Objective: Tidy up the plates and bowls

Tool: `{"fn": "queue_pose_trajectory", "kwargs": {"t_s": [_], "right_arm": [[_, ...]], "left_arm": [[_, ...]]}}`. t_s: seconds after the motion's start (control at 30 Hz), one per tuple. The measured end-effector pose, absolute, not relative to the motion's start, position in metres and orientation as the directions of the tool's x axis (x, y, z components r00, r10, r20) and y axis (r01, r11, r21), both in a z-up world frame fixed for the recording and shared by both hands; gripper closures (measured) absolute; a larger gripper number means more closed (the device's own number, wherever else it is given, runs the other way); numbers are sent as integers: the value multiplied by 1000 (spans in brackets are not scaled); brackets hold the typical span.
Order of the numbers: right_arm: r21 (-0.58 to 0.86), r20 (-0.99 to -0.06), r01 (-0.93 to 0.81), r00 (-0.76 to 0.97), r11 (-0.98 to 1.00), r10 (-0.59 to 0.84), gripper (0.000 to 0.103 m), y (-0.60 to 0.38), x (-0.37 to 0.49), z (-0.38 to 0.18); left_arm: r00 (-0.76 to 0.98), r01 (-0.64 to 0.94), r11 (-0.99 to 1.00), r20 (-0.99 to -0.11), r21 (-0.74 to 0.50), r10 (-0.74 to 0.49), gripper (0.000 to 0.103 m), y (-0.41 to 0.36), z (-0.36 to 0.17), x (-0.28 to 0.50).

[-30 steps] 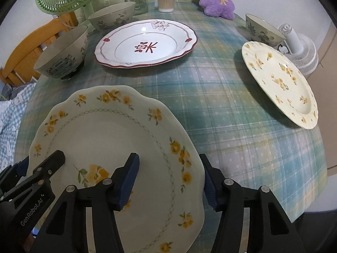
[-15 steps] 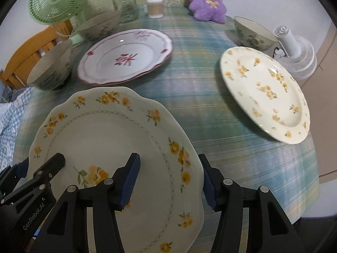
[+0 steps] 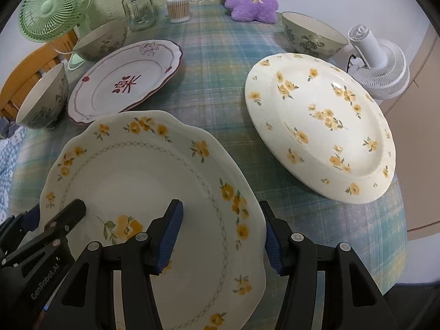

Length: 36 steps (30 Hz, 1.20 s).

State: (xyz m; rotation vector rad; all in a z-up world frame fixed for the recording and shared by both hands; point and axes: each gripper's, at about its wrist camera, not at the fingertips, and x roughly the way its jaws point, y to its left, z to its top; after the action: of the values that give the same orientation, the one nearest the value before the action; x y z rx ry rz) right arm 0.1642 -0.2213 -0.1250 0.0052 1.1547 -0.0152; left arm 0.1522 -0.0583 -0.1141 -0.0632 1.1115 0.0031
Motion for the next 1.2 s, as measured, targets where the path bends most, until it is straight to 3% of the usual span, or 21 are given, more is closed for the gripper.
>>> {"fn": "queue_pose_trajectory", "kwargs": {"t_s": [0.23, 0.37, 0.43, 0.47, 0.63, 0.87, 1.2], "right_arm": [[-5, -920, 0, 391, 1000, -4, 44, -222, 168, -128], [9, -926, -28, 376, 1000, 19, 43, -222, 170, -129], [13, -921, -53, 389, 998, 33, 35, -222, 170, -125], [17, -913, -67, 405, 998, 43, 26, -223, 169, -121], [19, -889, -111, 453, 994, 68, 23, -230, 171, -105], [46, -854, -132, 509, 990, 107, 18, -245, 169, -82], [28, -820, 49, 572, 998, -5, 17, -279, 145, -45]], "left_arm": [[440, -50, 998, -898, -39, -13, 52, -60, -116, 154], [442, -55, 998, -897, -35, -7, 42, -62, -114, 152], [456, -67, 998, -890, -19, 14, 26, -63, -110, 151], [465, -76, 997, -885, -16, 21, 22, -64, -108, 150], [488, -103, 994, -872, -41, 15, 13, -64, -98, 146], [545, -122, 992, -837, -21, 49, 8, -75, -75, 140], [585, 8, 999, -810, -47, -43, 3, -100, -50, 146]]}}
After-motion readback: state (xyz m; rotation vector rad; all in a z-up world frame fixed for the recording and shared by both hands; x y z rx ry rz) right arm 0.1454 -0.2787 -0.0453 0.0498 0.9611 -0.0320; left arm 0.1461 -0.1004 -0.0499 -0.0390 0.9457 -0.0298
